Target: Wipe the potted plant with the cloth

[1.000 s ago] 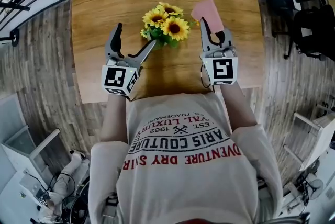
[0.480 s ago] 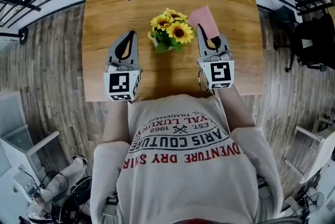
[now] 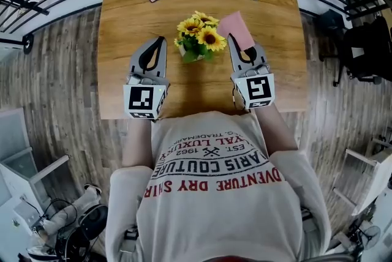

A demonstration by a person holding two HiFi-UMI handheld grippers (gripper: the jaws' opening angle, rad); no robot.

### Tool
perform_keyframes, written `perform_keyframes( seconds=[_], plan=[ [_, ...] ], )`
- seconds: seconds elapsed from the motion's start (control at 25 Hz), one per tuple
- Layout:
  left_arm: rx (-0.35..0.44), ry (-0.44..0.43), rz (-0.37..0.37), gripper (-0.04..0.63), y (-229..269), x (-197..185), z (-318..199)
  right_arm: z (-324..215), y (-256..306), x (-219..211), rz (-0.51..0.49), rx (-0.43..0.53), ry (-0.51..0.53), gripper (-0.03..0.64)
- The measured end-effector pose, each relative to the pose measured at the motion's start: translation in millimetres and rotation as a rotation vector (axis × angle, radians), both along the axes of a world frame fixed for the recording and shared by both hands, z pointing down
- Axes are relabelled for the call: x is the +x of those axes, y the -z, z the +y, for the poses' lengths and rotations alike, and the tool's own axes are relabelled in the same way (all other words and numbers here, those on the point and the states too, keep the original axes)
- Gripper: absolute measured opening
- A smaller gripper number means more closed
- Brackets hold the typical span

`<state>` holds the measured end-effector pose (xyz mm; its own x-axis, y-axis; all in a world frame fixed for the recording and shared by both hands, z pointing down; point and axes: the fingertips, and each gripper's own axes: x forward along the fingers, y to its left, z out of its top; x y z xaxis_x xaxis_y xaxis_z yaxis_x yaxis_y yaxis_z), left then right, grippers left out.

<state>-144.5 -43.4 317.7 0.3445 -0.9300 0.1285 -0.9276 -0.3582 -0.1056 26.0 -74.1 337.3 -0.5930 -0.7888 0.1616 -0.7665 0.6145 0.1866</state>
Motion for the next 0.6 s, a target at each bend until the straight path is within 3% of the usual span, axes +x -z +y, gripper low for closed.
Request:
perform_keyframes(
  seconds=[0.28,0.6],
  plan=[
    [-0.018,-0.007,-0.032,0.017,-4,0,5,10,9,-4,0.013,0.012,-0.031,0.035],
    [-0.034,-0.004,0.041,0.017,-1,-6,5,14,13,6,-0.025,0.012,-0.062,0.035]
  ],
)
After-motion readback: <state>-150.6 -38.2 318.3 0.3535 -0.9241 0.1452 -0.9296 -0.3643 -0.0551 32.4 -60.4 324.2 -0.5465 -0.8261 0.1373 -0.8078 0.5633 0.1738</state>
